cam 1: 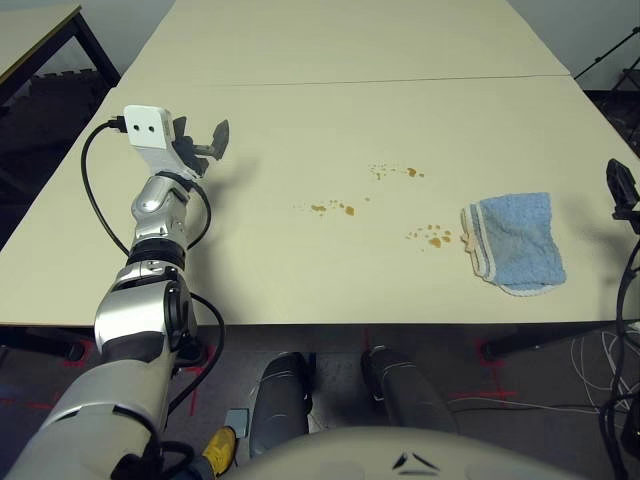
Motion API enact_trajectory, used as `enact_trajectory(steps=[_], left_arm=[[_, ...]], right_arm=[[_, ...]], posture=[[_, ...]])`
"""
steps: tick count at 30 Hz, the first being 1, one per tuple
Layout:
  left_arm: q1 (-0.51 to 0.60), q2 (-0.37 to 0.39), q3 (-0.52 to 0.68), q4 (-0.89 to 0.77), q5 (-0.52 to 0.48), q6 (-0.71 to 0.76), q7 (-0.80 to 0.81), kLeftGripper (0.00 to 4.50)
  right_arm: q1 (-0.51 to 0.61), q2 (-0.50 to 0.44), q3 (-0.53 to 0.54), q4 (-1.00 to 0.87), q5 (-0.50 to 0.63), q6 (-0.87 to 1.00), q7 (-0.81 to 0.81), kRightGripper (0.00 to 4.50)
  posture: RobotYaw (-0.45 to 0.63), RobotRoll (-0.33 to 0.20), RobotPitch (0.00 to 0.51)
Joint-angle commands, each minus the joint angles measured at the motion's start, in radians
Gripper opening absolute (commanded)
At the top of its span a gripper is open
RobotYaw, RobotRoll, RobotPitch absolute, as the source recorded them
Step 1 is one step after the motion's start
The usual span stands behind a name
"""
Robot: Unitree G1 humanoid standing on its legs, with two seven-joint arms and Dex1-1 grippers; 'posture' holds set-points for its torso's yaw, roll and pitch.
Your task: Wipe the water off the table with a rag.
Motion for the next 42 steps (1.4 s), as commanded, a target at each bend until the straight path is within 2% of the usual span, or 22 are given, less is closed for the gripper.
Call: enact_trajectory(steps=[1,9,11,17,23,29,33,38,42], left_arm=[[-0.007,-0.004,-0.002,0.023,0.012,0.004,0.002,4.50],[-0.012,-0.004,-0.003,0.021,0.005,0.013,-0.033,4.50],[-0.012,0.003,-0.005,0.015,-0.003,0.031,-0.088,4.50],[0.027,0.033,-0.016,-0.033,-0.033,0.100,-0.356,4.50],[0.127,0.058,-0.053,-0.264,-0.124,0.329,-0.695,4.50],[0.227,0.124,-0.115,-0.471,-0.149,0.506,-0.863,4.50],[0.269,0.158,-0.161,-0.526,-0.120,0.488,-0.922,4.50],[0.260,0.163,-0.187,-0.514,-0.098,0.429,-0.933,4.50],[0.246,0.160,-0.199,-0.510,-0.096,0.418,-0.940,4.50]], right_arm=[[0.004,-0.002,-0.015,-0.004,0.008,0.009,-0.004,4.48],[-0.014,-0.015,-0.012,0.010,0.004,0.017,0.002,4.48],[-0.016,-0.016,-0.011,0.012,0.004,0.020,0.004,4.48],[-0.014,0.008,-0.003,0.017,0.002,0.014,0.008,4.48],[-0.030,0.009,0.000,0.051,-0.004,0.008,0.015,4.48],[-0.055,-0.007,0.013,0.072,-0.013,0.020,0.032,4.48],[-0.072,-0.026,0.010,0.104,-0.019,0.019,0.046,4.48],[-0.077,-0.042,0.013,0.096,-0.017,0.057,0.058,4.48],[-0.065,-0.081,0.016,0.046,0.047,0.251,0.143,4.48]], posture=[[-0.39,0.000,0.121],[-0.39,0.000,0.134],[-0.39,0.000,0.138],[-0.35,0.000,0.097],[-0.32,0.000,0.094],[-0.30,0.000,0.099],[-0.30,0.000,0.100],[-0.30,0.000,0.103],[-0.31,0.000,0.111]])
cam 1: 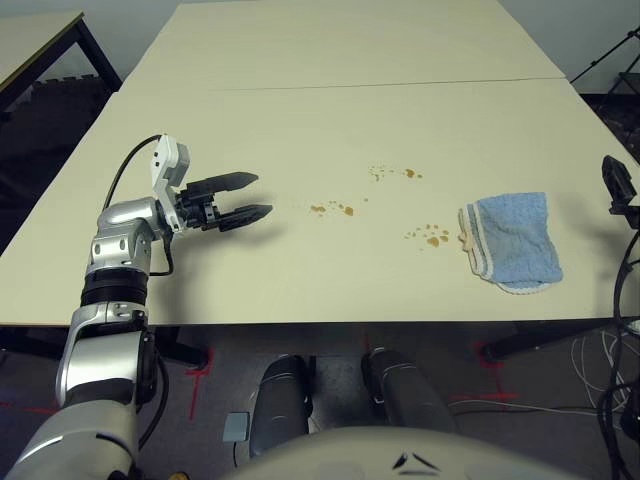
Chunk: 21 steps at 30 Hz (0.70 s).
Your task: Wipe the water off the table with a rag.
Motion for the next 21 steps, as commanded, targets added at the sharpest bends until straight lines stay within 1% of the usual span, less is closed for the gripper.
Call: enact_trajectory(steps=[1,6,10,15,21], left_arm=[[-0.016,0.009,-0.025,0.003,0.016,-0.017,-0.019,4.50],[-0.023,0.005,-0.036,0.020,0.022,-0.038,-0.015,4.50],[-0.025,-0.003,-0.042,0.030,0.024,-0.047,-0.013,4.50],[-0.022,-0.003,-0.048,0.031,0.024,-0.049,-0.019,4.50],[-0.016,0.005,-0.053,0.025,0.026,-0.045,-0.026,4.50]], right_arm=[[0.026,-0.050,0.020,-0.075,0.070,0.222,0.101,4.48],[0.119,-0.111,0.059,-0.248,0.153,0.521,0.226,4.48],[0.179,-0.137,0.078,-0.357,0.187,0.682,0.262,4.48],[0.212,-0.131,0.110,-0.435,0.192,0.782,0.272,4.48],[0.195,-0.095,0.199,-0.444,0.138,0.783,0.260,4.48]], posture=[[-0.31,0.000,0.111],[-0.33,0.000,0.113],[-0.33,0.000,0.111],[-0.34,0.000,0.115],[-0.35,0.000,0.115]])
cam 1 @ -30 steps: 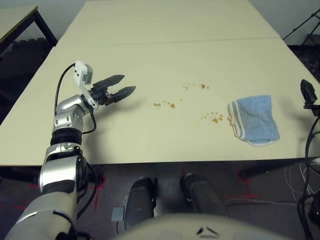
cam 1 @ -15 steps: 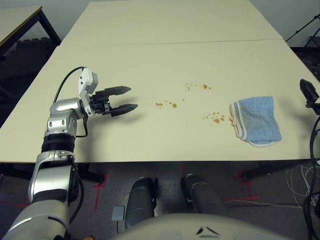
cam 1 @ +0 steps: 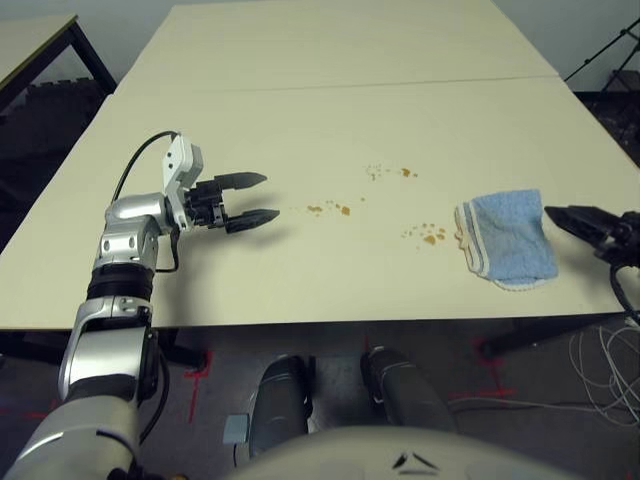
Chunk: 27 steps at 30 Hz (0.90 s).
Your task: Wipe the water off the table with a rag.
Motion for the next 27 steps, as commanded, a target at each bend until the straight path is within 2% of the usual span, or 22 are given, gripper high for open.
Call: enact_trajectory(steps=[1,11,21,24,27], left_arm=[[0.004,0.010,-0.015,0.003,0.013,-0.003,-0.015,4.50],[-0.006,0.003,-0.023,0.000,0.012,0.000,-0.004,4.50],[-0.007,-0.006,-0.032,0.004,0.015,-0.004,-0.002,4.50],[-0.012,-0.011,-0.034,0.008,0.016,-0.005,0.000,4.50],[-0.012,-0.013,-0.035,0.010,0.017,-0.006,-0.001,4.50]], right_arm=[[-0.012,0.020,0.055,-0.001,-0.040,-0.010,-0.010,4.48],[-0.043,0.080,0.150,0.031,-0.128,-0.075,-0.022,4.48],[-0.050,0.122,0.180,0.038,-0.174,-0.100,-0.041,4.48],[-0.055,0.126,0.174,0.053,-0.184,-0.110,-0.053,3.87],[-0.053,0.124,0.167,0.053,-0.185,-0.108,-0.052,2.76]], posture=[[-0.35,0.000,0.115],[-0.36,0.000,0.111],[-0.37,0.000,0.110],[-0.37,0.000,0.110],[-0.37,0.000,0.105]])
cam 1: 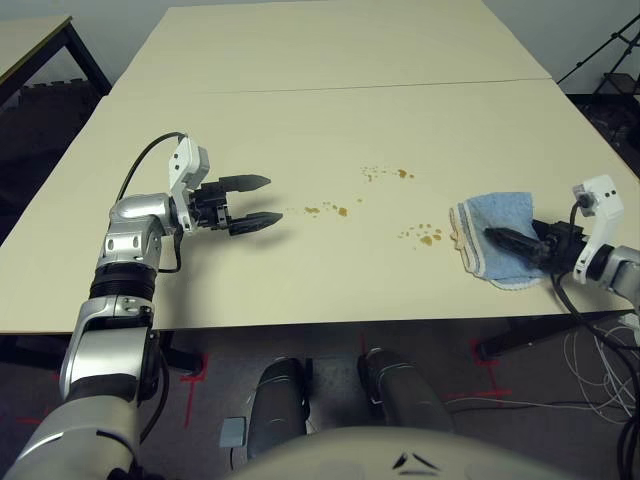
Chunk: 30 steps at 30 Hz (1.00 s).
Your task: Wipe the water off the table with a rag.
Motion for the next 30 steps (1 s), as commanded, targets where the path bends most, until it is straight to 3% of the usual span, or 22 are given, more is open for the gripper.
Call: enact_trajectory(steps=[1,6,8,23,30], left_arm=[[-0.005,-0.004,-0.012,0.010,0.014,-0.008,-0.002,4.50],[-0.008,-0.005,-0.012,0.019,0.016,-0.011,-0.002,4.50],[-0.010,-0.004,-0.012,0.024,0.017,-0.013,-0.003,4.50],[-0.024,-0.001,-0.014,0.056,0.026,-0.028,-0.007,4.50],[-0.028,-0.001,-0.014,0.063,0.030,-0.031,-0.008,4.50]], right_arm=[[0.012,0.013,0.019,0.020,-0.006,0.017,0.004,2.43],[0.007,0.010,0.001,0.015,0.004,0.018,0.009,0.43],[0.003,0.009,-0.004,0.014,0.008,0.020,0.010,0.02],[-0.079,-0.041,-0.197,-0.032,0.116,0.101,-0.085,0.02],[-0.062,-0.041,-0.214,-0.134,0.175,0.197,-0.114,0.02]], posture=[[-0.37,0.000,0.104],[-0.38,0.000,0.099],[-0.38,0.000,0.099],[-0.38,0.000,0.103],[-0.38,0.000,0.104]])
